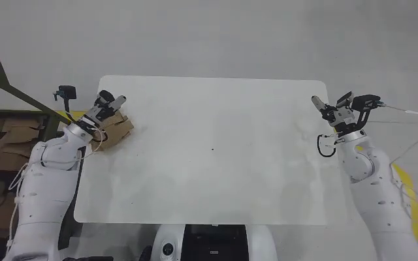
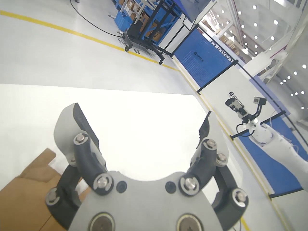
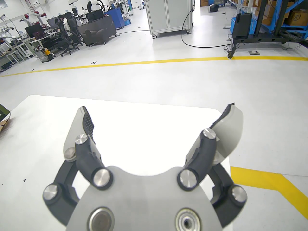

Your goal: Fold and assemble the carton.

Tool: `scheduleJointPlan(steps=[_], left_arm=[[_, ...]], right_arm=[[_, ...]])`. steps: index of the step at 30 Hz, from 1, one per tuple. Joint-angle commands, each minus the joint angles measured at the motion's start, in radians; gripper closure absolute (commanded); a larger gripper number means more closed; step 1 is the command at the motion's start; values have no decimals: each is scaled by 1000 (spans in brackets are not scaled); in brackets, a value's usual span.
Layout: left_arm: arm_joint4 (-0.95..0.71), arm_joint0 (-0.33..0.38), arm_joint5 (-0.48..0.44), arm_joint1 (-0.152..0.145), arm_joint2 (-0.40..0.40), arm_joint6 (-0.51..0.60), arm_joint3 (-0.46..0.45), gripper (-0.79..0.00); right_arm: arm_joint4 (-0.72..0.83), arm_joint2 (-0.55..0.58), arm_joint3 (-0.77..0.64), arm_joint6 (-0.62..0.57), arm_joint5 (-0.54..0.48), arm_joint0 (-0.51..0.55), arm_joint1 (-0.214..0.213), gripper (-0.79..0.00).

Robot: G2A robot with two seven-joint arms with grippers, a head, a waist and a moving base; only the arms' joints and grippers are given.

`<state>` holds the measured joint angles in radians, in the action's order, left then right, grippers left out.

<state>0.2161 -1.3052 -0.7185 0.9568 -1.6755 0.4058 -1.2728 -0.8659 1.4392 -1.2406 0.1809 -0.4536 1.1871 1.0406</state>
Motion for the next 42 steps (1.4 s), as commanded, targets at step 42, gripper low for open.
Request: scheduleJointPlan(steps=[42], left_arm=[[-491, -198, 18, -40, -269, 226, 141, -785]], right_arm=[[0, 0, 0, 0, 0, 0, 0, -785]])
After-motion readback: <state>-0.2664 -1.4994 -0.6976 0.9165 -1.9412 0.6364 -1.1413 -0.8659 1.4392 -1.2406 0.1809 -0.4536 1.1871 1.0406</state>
